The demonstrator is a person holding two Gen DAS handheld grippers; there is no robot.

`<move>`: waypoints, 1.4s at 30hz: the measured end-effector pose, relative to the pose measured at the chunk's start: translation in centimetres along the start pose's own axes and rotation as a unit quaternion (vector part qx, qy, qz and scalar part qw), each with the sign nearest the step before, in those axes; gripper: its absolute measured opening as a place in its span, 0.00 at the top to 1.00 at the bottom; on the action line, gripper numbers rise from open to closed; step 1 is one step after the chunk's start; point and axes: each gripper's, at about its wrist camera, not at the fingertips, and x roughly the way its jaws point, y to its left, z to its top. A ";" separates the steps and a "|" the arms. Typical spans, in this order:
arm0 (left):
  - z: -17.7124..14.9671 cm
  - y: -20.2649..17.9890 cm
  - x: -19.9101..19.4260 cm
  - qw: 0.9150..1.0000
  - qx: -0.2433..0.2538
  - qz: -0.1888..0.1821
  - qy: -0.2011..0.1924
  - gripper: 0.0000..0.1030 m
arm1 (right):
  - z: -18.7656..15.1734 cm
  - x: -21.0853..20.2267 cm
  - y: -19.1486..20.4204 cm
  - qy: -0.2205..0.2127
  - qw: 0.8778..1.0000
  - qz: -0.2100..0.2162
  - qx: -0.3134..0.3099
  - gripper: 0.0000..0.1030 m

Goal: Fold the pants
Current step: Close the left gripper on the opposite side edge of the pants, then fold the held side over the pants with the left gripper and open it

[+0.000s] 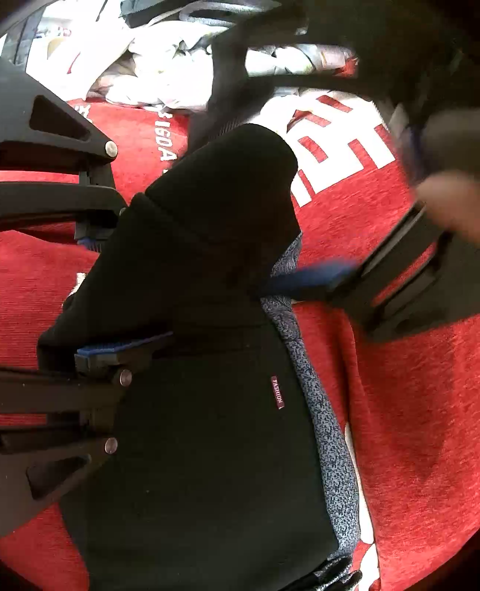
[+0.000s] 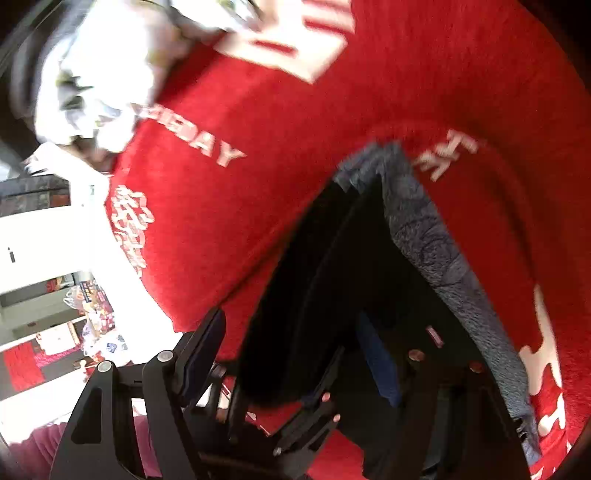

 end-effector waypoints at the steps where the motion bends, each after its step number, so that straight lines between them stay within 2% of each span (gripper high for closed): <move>1: 0.0 -0.1 0.0 1.000 0.001 -0.002 0.002 0.63 | 0.1 0.6 -0.7 0.006 1.000 0.004 0.011 0.62; 2: 0.1 -0.3 -0.1 1.000 0.003 -0.007 0.003 0.63 | -0.1 0.8 -1.6 0.004 0.999 0.027 0.026 0.77; 3: 0.2 -0.6 -0.6 1.000 0.009 0.000 -0.007 0.63 | -0.5 0.5 -2.2 -0.007 0.998 0.048 0.042 0.83; 8: 2.2 -0.8 -4.6 0.999 0.010 -0.010 -0.053 0.63 | -5.6 -3.9 -4.7 -0.100 0.987 0.120 0.044 0.84; 12: 4.6 -2.3 -10.4 0.993 0.019 -0.021 -0.113 0.63 | -11.6 -8.7 -8.6 -0.178 0.959 0.206 0.075 0.84; 14: 5.7 -3.4 -12.8 0.990 0.023 -0.033 -0.134 0.63 | -14.9 -11.1 -10.6 -0.216 0.944 0.233 0.090 0.84; 18: 8.4 -8.0 -17.8 0.981 0.039 -0.077 -0.174 0.63 | -23.0 -14.8 -14.8 -0.293 0.918 0.241 0.112 0.84; 22: 10.0 -14.0 -21.5 0.971 0.074 -0.120 -0.194 0.63 | -30.7 -16.3 -20.1 -0.337 0.899 0.234 0.152 0.83; 26: 10.1 -21.0 -23.9 0.960 0.122 -0.158 -0.195 0.63 | -38.0 -16.3 -27.8 -0.360 0.875 0.246 0.210 0.83; 29: 9.3 -25.4 -23.8 0.955 0.158 -0.170 -0.184 0.63 | -42.1 -13.9 -32.3 -0.365 0.860 0.253 0.251 0.83; 32: 7.8 -29.6 -22.3 0.953 0.196 -0.175 -0.151 0.63 | -44.5 -9.7 -35.7 -0.350 0.858 0.250 0.282 0.82; 35: 6.1 -32.1 -20.3 0.953 0.227 -0.166 -0.111 0.62 | -44.7 -5.6 -37.6 -0.328 0.857 0.252 0.306 0.82; 37: 5.7 -32.3 -20.2 0.952 0.235 -0.160 -0.112 0.55 | -45.0 -3.9 -38.3 -0.331 0.846 0.267 0.322 0.81; 39: 5.6 -31.6 -20.3 0.953 0.234 -0.163 -0.105 0.42 | -45.6 -3.5 -38.7 -0.346 0.833 0.274 0.333 0.81; 40: 5.7 -31.1 -20.2 0.953 0.232 -0.173 -0.094 0.25 | -45.9 -3.6 -38.9 -0.349 0.830 0.276 0.336 0.80; 42: 5.8 -29.7 -20.6 0.952 0.223 -0.189 -0.086 0.22 | -45.8 -4.1 -38.7 -0.346 0.834 0.265 0.339 0.79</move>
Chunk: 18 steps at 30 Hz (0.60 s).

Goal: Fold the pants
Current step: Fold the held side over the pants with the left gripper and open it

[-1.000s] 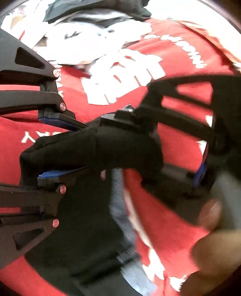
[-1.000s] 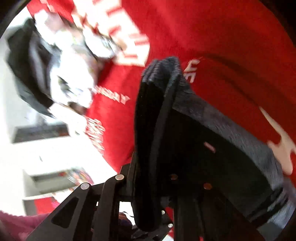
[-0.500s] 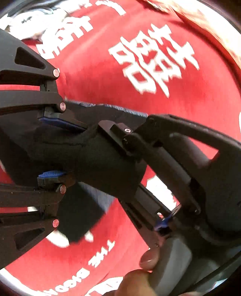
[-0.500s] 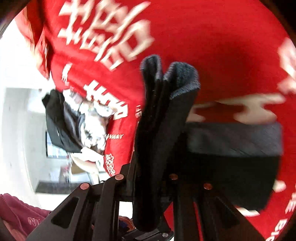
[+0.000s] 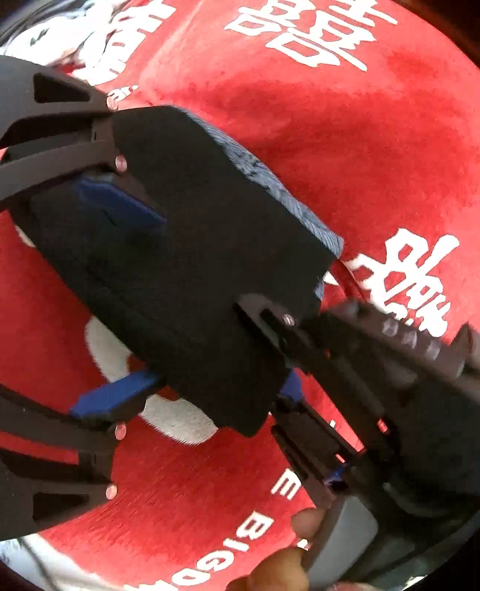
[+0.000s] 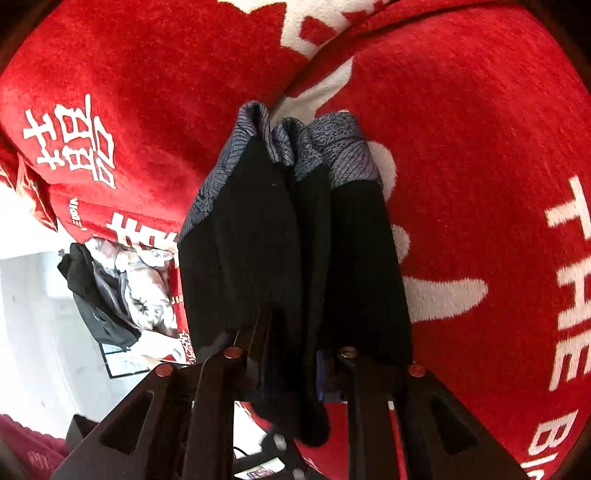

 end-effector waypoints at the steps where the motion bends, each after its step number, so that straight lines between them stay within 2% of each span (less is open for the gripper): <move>1: -0.1 0.5 -0.5 1.000 0.000 -0.004 -0.002 0.22 | -0.4 0.7 1.0 -0.001 1.000 -0.014 -0.009 0.78; 4: -0.7 2.6 -2.4 1.000 -0.009 -0.011 -0.014 0.22 | -0.6 0.3 3.1 -0.008 0.995 -0.082 -0.056 0.73; 6: -1.3 5.2 -3.6 0.999 -0.042 -0.015 -0.013 0.22 | -1.1 -0.2 4.3 -0.018 0.987 -0.139 -0.078 0.65; 8: -2.2 7.2 -3.9 0.997 -0.074 -0.008 -0.007 0.22 | -1.6 0.0 5.3 -0.030 0.980 -0.177 -0.085 0.62; 9: -2.2 8.9 -4.0 0.995 -0.097 0.011 -0.003 0.22 | -2.0 -0.5 5.5 -0.038 0.979 -0.184 -0.082 0.62; 11: -2.6 12.0 -3.3 0.990 -0.133 0.049 0.010 0.22 | -2.4 -1.3 5.8 -0.052 0.981 -0.171 -0.075 0.62; 12: -2.9 13.1 -2.6 0.984 -0.160 0.068 0.027 0.22 | -2.7 -1.6 6.2 -0.061 0.982 -0.161 -0.076 0.62; 14: -3.9 15.9 -0.7 0.970 -0.221 0.071 0.069 0.22 | -2.9 -1.9 6.8 -0.068 0.983 -0.149 -0.085 0.62; 15: -4.8 17.6 0.8 0.957 -0.266 0.055 0.099 0.22 | -2.9 -1.9 7.1 -0.072 0.983 -0.144 -0.093 0.62; 16: -5.4 18.6 1.9 0.948 -0.292 0.042 0.119 0.22 | -2.8 -1.8 7.3 -0.071 0.982 -0.142 -0.101 0.62; 18: -6.7 19.2 3.9 0.936 -0.320 0.011 0.146 0.22 | -2.7 0.0 8.5 -0.058 0.981 -0.147 -0.112 0.62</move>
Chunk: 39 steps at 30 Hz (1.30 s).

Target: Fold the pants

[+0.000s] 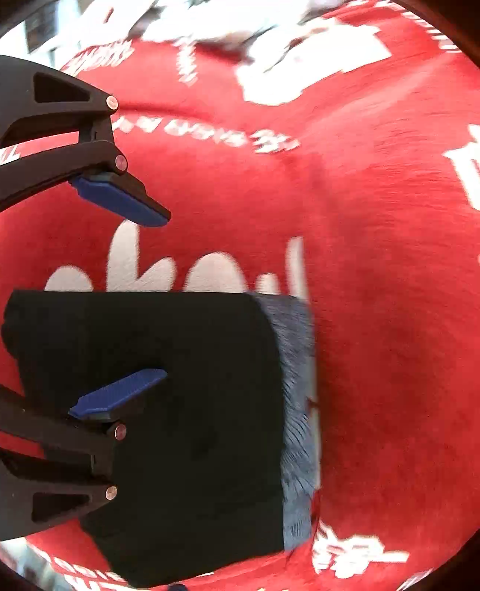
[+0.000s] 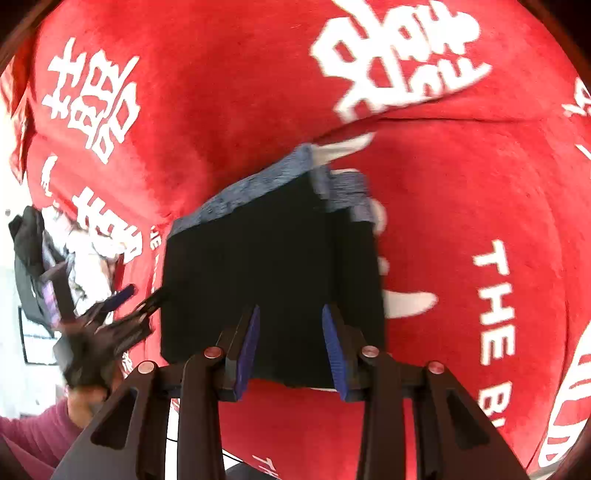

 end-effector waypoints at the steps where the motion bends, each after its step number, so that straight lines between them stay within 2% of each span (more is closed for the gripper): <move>1: -0.4 0.3 0.3 1.000 -0.003 -0.004 0.008 0.22 | -0.3 0.7 0.3 0.010 1.000 -0.006 -0.003 0.62; 4: -1.2 0.3 0.2 1.000 0.002 -0.004 0.003 0.10 | -0.7 3.6 0.6 0.044 0.998 -0.052 -0.017 0.63; 5: -0.9 0.3 0.3 1.000 0.004 -0.005 0.005 0.10 | -0.8 3.9 0.6 0.042 0.997 -0.056 -0.020 0.63; 10: -0.7 0.9 0.5 1.000 -0.006 -0.024 0.012 0.10 | -0.9 3.8 0.5 0.039 0.998 -0.049 -0.015 0.63; 14: -0.4 0.8 0.6 1.000 -0.006 -0.022 0.013 0.10 | -0.8 3.7 0.6 0.043 0.997 -0.054 -0.016 0.63; 15: -0.4 0.8 0.6 1.000 -0.005 -0.020 0.012 0.09 | -0.8 3.8 0.6 0.043 0.997 -0.056 -0.017 0.63; 16: -0.5 0.7 0.6 1.000 -0.004 -0.015 0.011 0.00 | -0.9 3.7 0.6 0.043 0.997 -0.056 -0.017 0.62; 23: -0.4 1.2 0.8 1.000 -0.008 -0.021 0.014 0.00 | -0.7 3.2 0.4 0.041 0.998 -0.040 -0.006 0.59; 26: -0.3 1.2 0.9 1.000 -0.007 -0.021 0.015 0.00 | -0.4 2.4 0.2 0.029 0.999 -0.033 0.002 0.48; 28: -0.3 1.2 0.9 1.000 -0.006 -0.019 0.014 0.00 | -0.2 1.7 0.0 0.015 0.999 -0.049 -0.005 0.33; 32: -0.3 1.1 1.0 1.000 -0.006 -0.020 0.015 0.00 | 0.1 1.3 -1.7 0.019 0.998 -0.066 0.006 0.32; 39: -0.2 1.0 1.2 1.000 0.000 -0.023 0.016 0.00 | 0.1 1.1 -4.5 0.025 0.997 -0.065 0.041 0.29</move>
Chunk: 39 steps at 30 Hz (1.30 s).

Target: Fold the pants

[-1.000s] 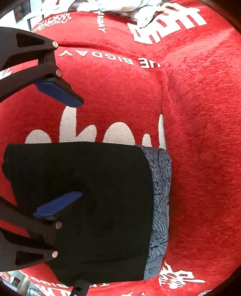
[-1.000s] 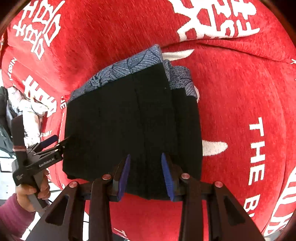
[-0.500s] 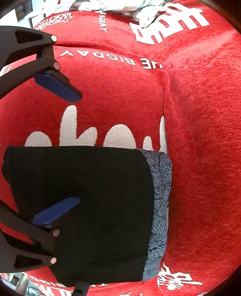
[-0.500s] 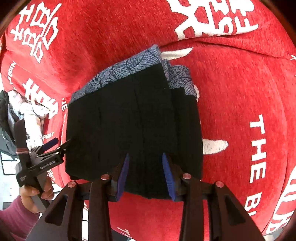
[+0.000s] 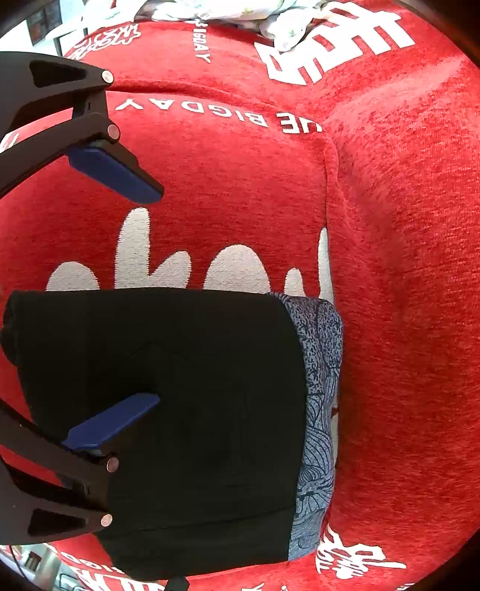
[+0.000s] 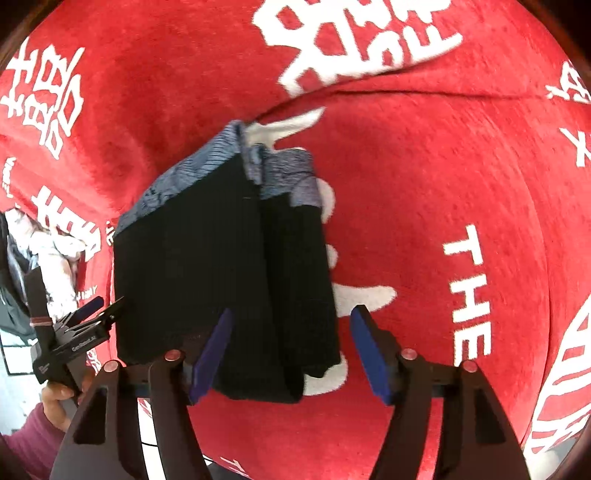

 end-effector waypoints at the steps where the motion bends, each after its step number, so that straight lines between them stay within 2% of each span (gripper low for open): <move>1: 0.0 0.0 0.0 1.000 0.001 -0.001 0.000 0.00 | 0.0 0.1 -0.1 0.002 1.000 0.001 0.002 0.29; 4: 0.2 -0.1 0.1 1.000 0.005 -0.009 0.000 0.00 | 0.0 0.2 -0.6 0.006 1.000 0.003 0.005 0.29; 9: 0.5 1.1 -0.2 0.995 -0.012 -0.097 0.000 0.00 | 0.1 0.3 -1.0 0.010 1.000 0.028 0.002 0.25; 11: 0.7 1.7 -0.1 0.992 -0.015 -0.123 0.005 0.00 | 0.2 0.3 -1.4 0.010 0.998 0.057 0.000 0.24; 13: 0.8 2.2 0.7 0.988 -0.019 -0.153 0.025 0.00 | 0.3 0.6 -1.8 0.015 0.997 0.080 0.001 0.24; 15: 0.9 2.5 1.8 0.985 -0.022 -0.166 0.049 0.00 | 0.5 1.0 -2.3 0.021 0.995 0.097 0.004 0.24; 18: 0.8 2.4 2.4 0.985 -0.014 -0.166 0.053 0.00 | 1.1 1.9 -3.0 0.033 0.993 0.112 0.009 0.24; 22: 1.2 1.7 3.7 0.974 -0.015 -0.214 0.068 0.00 | 2.0 3.2 -3.6 0.052 0.988 0.148 0.003 0.24; 25: 1.5 1.0 5.1 0.965 -0.025 -0.248 0.077 0.00 | 2.5 5.0 -4.2 0.084 0.981 0.175 0.004 0.21; 27: 1.7 0.9 5.7 0.960 -0.042 -0.265 0.079 0.00 | 2.9 5.2 -4.4 0.075 0.977 0.198 0.008 0.20; 29: 1.9 0.6 5.9 0.961 -0.044 -0.266 0.070 0.00 | 3.3 5.5 -4.3 0.075 0.977 0.199 0.008 0.20; 33: 2.3 -0.6 5.6 0.967 -0.032 -0.246 0.061 0.00 | 3.8 5.7 -4.4 0.068 0.977 0.198 0.038 0.22; 35: 2.4 -0.7 5.3 0.969 -0.038 -0.237 0.064 0.00 | 3.7 5.6 -4.4 0.067 0.979 0.185 0.048 0.31; 36: 2.3 -1.1 4.8 0.971 -0.038 -0.228 0.055 0.01 | 3.6 5.3 -4.4 0.065 0.981 0.178 0.047 0.39; 38: 2.2 -1.9 3.2 0.974 -0.023 -0.225 0.033 0.21 | 3.3 4.6 -4.4 0.061 0.980 0.184 0.052 0.47; 39: 2.0 -2.2 2.1 0.974 -0.012 -0.225 0.018 0.26 | 3.1 4.0 -4.1 0.057 0.980 0.185 0.051 0.51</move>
